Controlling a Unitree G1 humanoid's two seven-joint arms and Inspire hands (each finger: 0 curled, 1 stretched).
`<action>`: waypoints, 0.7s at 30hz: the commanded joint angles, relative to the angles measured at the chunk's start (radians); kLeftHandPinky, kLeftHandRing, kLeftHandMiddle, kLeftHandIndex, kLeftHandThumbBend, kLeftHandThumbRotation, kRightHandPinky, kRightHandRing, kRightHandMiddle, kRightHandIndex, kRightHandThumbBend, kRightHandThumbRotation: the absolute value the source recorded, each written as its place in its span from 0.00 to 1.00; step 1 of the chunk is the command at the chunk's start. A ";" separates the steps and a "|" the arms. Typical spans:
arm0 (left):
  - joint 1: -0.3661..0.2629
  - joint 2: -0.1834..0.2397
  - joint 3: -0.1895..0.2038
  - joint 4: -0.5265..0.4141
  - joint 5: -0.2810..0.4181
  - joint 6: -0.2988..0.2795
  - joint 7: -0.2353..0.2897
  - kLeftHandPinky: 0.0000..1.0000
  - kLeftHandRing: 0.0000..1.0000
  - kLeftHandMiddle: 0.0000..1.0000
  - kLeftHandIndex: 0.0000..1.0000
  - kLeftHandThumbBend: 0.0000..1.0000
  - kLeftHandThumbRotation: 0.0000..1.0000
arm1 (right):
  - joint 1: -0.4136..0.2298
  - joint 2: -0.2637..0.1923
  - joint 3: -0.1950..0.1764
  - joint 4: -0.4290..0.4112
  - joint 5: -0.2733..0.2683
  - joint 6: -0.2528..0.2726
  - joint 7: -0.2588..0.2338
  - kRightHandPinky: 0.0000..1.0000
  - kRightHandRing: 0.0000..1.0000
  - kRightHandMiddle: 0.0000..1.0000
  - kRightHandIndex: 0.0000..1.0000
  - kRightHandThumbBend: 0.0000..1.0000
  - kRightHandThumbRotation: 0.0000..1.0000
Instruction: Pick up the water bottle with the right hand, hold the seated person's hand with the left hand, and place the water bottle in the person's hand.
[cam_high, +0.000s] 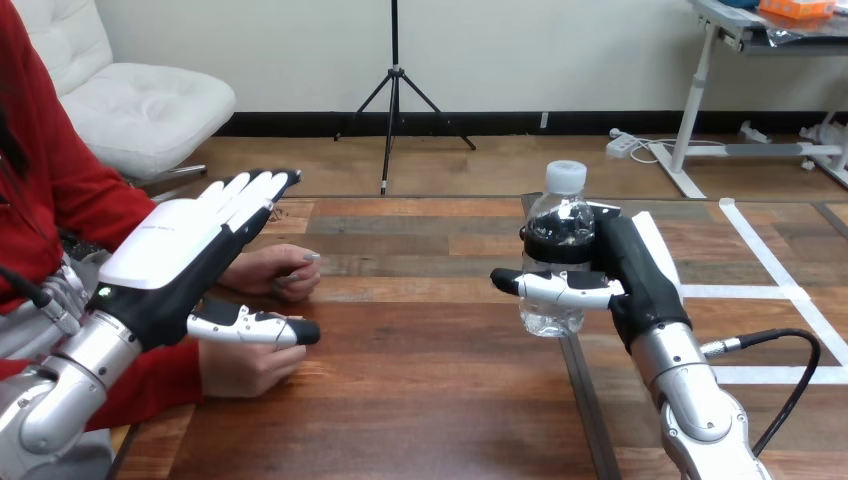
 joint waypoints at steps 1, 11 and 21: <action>-0.074 0.043 -0.051 0.034 -0.012 0.031 -0.006 1.00 1.00 1.00 1.00 1.00 0.70 | -0.036 -0.013 -0.021 -0.098 0.019 0.002 -0.004 0.28 0.36 0.46 0.47 0.90 0.00; -0.112 0.085 -0.130 0.084 -0.005 0.098 -0.052 0.98 1.00 1.00 1.00 1.00 0.71 | -0.020 -0.022 -0.026 -0.149 0.022 0.028 -0.006 0.28 0.36 0.46 0.47 0.89 0.00; -0.149 0.110 -0.214 0.119 0.019 0.177 -0.098 0.94 1.00 1.00 1.00 1.00 0.71 | -0.007 -0.022 -0.035 -0.205 0.036 0.062 0.001 0.28 0.36 0.47 0.47 0.89 0.00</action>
